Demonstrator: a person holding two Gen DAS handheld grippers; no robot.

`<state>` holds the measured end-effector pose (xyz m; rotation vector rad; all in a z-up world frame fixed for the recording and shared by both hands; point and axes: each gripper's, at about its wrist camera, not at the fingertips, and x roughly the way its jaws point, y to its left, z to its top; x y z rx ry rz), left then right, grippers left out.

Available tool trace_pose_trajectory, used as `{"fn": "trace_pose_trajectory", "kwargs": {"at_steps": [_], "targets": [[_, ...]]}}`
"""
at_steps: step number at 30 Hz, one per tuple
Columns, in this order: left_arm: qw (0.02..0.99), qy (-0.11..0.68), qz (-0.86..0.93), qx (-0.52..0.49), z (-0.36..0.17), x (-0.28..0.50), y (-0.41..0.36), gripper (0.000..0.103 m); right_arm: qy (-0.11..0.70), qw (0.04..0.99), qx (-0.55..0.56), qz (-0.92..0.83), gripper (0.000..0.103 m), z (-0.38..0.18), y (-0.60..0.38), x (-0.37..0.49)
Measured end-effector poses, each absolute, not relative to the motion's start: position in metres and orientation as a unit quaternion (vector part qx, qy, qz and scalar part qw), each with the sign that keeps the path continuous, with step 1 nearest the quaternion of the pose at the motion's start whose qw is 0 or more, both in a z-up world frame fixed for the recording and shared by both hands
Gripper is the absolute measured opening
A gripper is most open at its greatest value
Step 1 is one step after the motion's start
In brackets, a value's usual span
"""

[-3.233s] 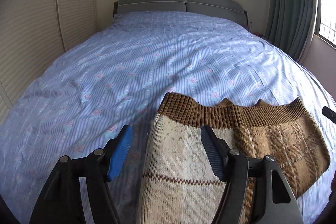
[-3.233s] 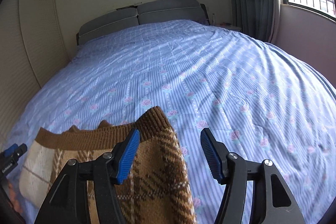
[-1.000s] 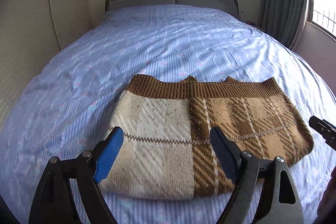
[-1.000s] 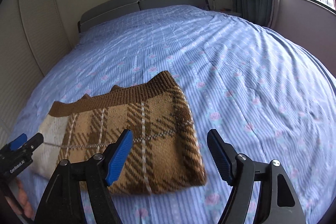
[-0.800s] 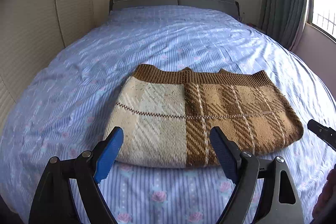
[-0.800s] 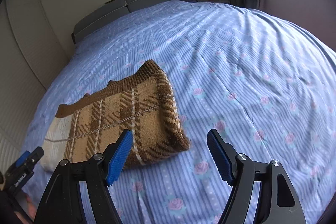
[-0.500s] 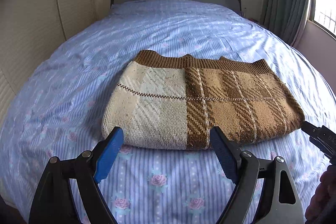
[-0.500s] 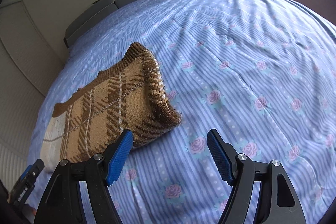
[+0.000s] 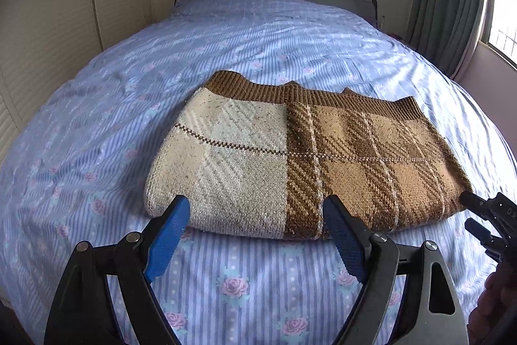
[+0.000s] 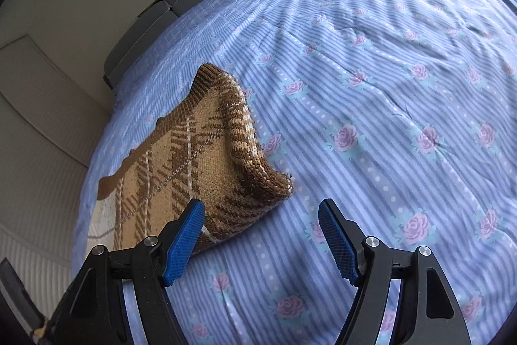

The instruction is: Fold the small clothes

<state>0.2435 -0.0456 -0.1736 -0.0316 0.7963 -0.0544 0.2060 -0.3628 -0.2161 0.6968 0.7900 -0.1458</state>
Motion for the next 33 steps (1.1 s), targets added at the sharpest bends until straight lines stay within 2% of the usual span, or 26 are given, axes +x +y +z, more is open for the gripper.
{"fn": "trace_pose_trajectory", "kwargs": {"at_steps": [8,15,17,19,23,27,33], "targets": [[0.923,0.384,-0.02,-0.022,-0.169,0.251,-0.039,0.084,0.367,0.835,0.41,-0.022,0.074,-0.249,-0.362,0.232],[0.923,0.384,-0.012,-0.031,-0.169,0.254,-0.032,0.084,0.354,0.839,0.413,-0.029,0.072,-0.248,-0.361,0.252],[0.922,0.385,-0.01,-0.032,-0.168,0.254,-0.03,0.084,0.353,0.841,0.409,-0.039,0.06,-0.245,-0.359,0.253],[0.923,0.384,-0.009,-0.033,-0.166,0.252,-0.027,0.084,0.349,0.841,0.412,-0.042,0.052,-0.243,-0.36,0.251],[0.923,0.383,-0.002,-0.037,-0.161,0.247,-0.018,0.084,0.339,0.845,0.411,-0.048,0.042,-0.236,-0.36,0.245],[0.924,0.381,0.008,-0.04,-0.151,0.24,-0.002,0.084,0.324,0.882,0.334,-0.073,0.039,-0.198,-0.336,0.246],[0.928,0.366,0.036,-0.057,-0.13,0.225,0.042,0.084,0.269,0.949,0.139,-0.088,0.037,-0.124,-0.253,0.257]]}}
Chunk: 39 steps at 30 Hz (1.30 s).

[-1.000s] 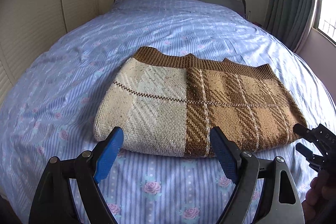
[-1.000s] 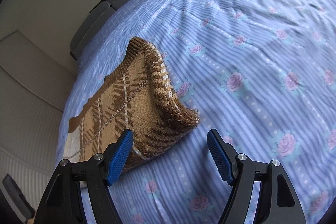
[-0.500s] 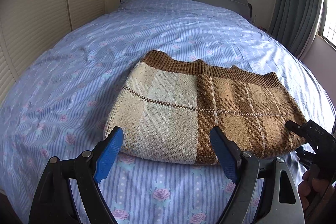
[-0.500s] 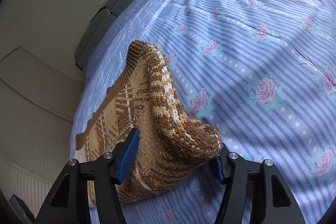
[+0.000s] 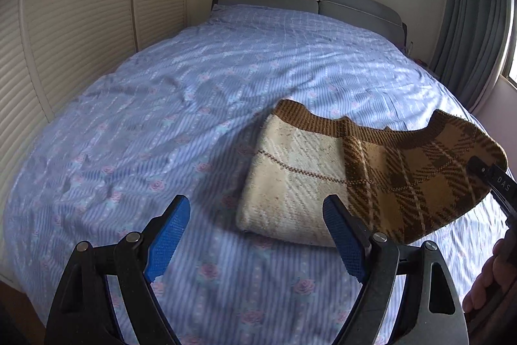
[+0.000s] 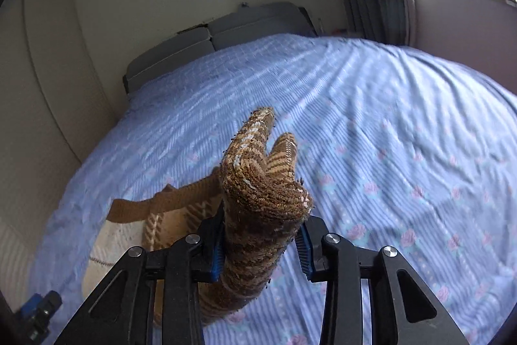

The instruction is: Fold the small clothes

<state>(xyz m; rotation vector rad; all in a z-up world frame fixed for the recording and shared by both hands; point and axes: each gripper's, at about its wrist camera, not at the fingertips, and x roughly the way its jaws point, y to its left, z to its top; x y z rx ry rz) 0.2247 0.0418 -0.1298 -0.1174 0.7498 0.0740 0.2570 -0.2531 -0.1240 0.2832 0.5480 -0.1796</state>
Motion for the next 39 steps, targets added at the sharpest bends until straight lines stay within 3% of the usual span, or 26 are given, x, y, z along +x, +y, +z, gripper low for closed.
{"fn": "trace_pose_trajectory", "kwargs": {"at_steps": [7,16,24,32,34,36,37,38,39], "targets": [[0.934,0.338,0.093,-0.072,-0.108,0.198,0.12,0.085,0.233,0.969,-0.062,-0.051,0.026,-0.096,-0.12,0.275],[0.923,0.337,0.149,-0.112,-0.117,0.17,0.202,0.086,0.261,0.917,-0.299,0.042,0.023,-0.188,0.027,0.258],[0.917,0.345,0.147,-0.133,-0.131,0.164,0.225,0.086,0.272,0.904,-0.322,0.077,0.024,-0.207,0.042,0.231],[0.923,0.341,0.124,-0.126,-0.128,0.168,0.214,0.086,0.28,0.917,-0.266,0.102,0.024,-0.195,0.023,0.224],[0.924,0.343,0.112,-0.125,-0.128,0.172,0.21,0.086,0.273,0.912,-0.293,0.091,0.028,-0.2,0.027,0.223],[0.925,0.348,0.099,-0.118,-0.129,0.177,0.204,0.086,0.266,0.91,-0.306,0.092,0.04,-0.198,0.031,0.22],[0.924,0.352,0.086,-0.119,-0.13,0.181,0.201,0.086,0.264,0.91,-0.303,0.099,0.055,-0.196,0.032,0.22],[0.923,0.357,0.073,-0.121,-0.131,0.185,0.198,0.086,0.258,0.914,-0.296,0.104,0.064,-0.192,0.03,0.217],[0.922,0.363,0.061,-0.118,-0.132,0.19,0.195,0.086,0.251,0.918,-0.288,0.105,0.065,-0.188,0.028,0.215]]}}
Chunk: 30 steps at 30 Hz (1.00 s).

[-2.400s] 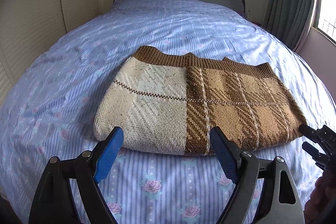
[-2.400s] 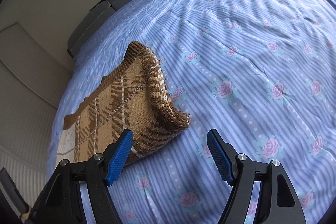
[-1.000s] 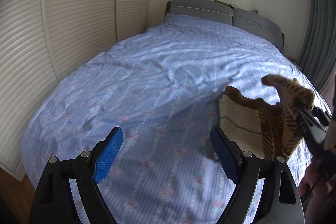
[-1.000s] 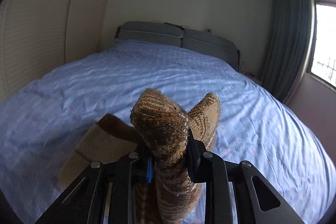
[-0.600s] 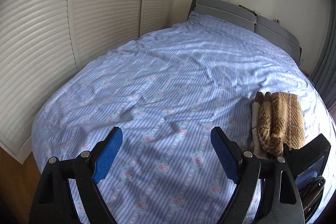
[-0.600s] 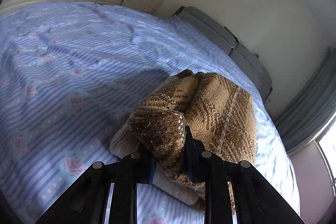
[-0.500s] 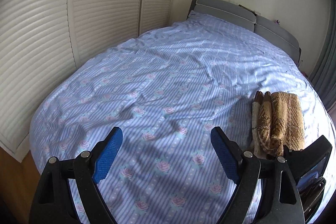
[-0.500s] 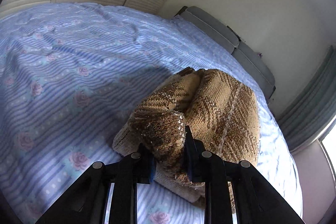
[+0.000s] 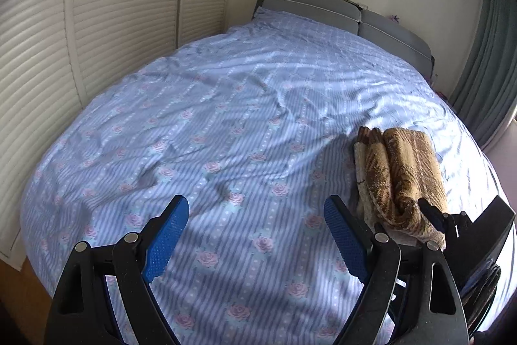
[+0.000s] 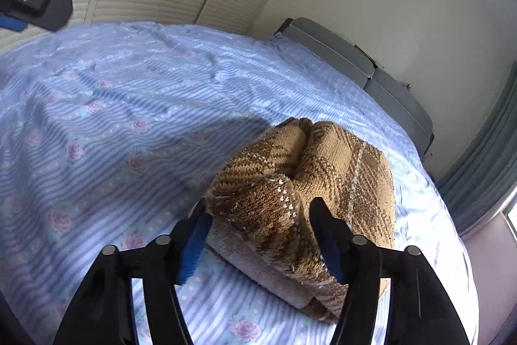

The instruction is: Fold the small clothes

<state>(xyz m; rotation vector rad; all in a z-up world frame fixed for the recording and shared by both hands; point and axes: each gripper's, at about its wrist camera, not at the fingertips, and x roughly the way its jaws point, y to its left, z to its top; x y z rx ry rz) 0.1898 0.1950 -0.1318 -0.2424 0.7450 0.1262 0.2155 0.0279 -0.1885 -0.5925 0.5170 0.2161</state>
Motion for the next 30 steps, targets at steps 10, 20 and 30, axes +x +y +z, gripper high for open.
{"fn": "trace_pose_trajectory", "kwargs": {"at_steps": [10,20,30], "targets": [[0.918,0.381,-0.051,-0.093,-0.127,0.238,0.152,0.085,0.268,0.95,-0.107,0.121,0.065,-0.15,-0.048,0.204],[0.872,0.442,-0.188,-0.094,-0.158,0.345,0.091,0.026,0.253,0.965,0.01,0.072,0.065,-0.132,-0.123,0.209],[0.84,0.489,-0.213,-0.101,-0.187,0.421,0.074,0.036,0.255,0.965,0.049,0.042,0.065,-0.139,-0.146,0.24]]}}
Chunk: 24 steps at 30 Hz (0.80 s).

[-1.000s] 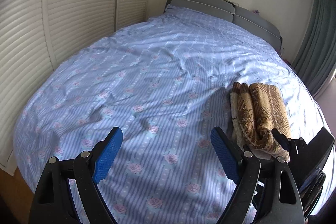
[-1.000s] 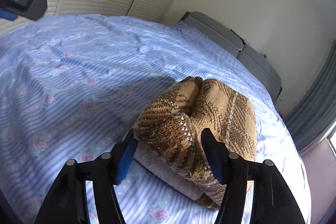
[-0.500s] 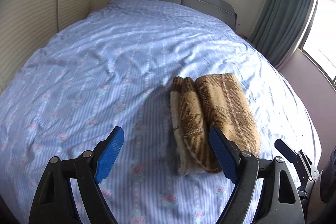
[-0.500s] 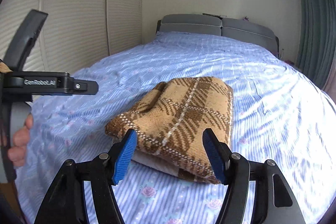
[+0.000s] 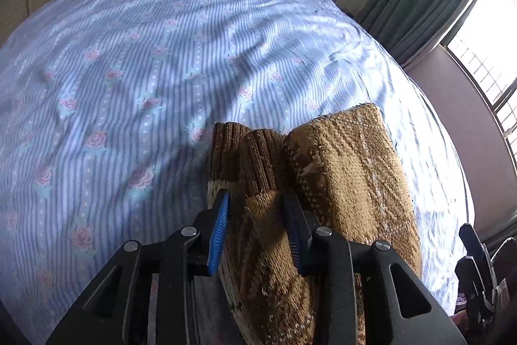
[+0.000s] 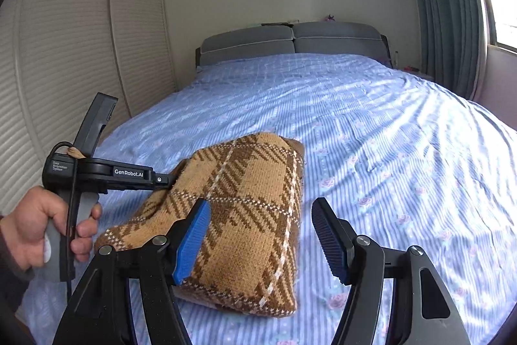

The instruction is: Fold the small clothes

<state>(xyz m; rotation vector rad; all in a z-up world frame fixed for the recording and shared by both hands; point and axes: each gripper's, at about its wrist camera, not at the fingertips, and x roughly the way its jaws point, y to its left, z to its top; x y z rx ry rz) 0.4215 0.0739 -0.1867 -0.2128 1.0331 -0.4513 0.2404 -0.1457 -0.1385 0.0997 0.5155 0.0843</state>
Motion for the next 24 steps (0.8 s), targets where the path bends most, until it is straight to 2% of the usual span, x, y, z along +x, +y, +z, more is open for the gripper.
{"fn": "trace_pose_trajectory", "kwargs": {"at_steps": [3,6,7,16,24], "targets": [[0.828,0.501,-0.226,-0.108,-0.194,0.429,0.071,0.037,0.258,0.964,0.056,0.035,0.065,-0.144,-0.151,0.245],[0.835,0.491,-0.233,-0.087,-0.191,0.425,0.063,0.019,0.263,0.962,0.066,0.03,0.065,-0.149,-0.157,0.249],[0.839,0.489,-0.227,-0.073,-0.188,0.424,0.059,0.018,0.264,0.962,0.069,0.028,0.065,-0.151,-0.159,0.249],[0.879,0.432,-0.176,0.093,-0.144,0.416,0.032,0.017,0.262,0.962,0.081,0.011,0.065,-0.152,-0.168,0.249],[0.869,0.458,-0.183,0.041,-0.163,0.427,0.063,0.018,0.272,0.959,0.08,0.008,0.065,-0.158,-0.167,0.25]]}}
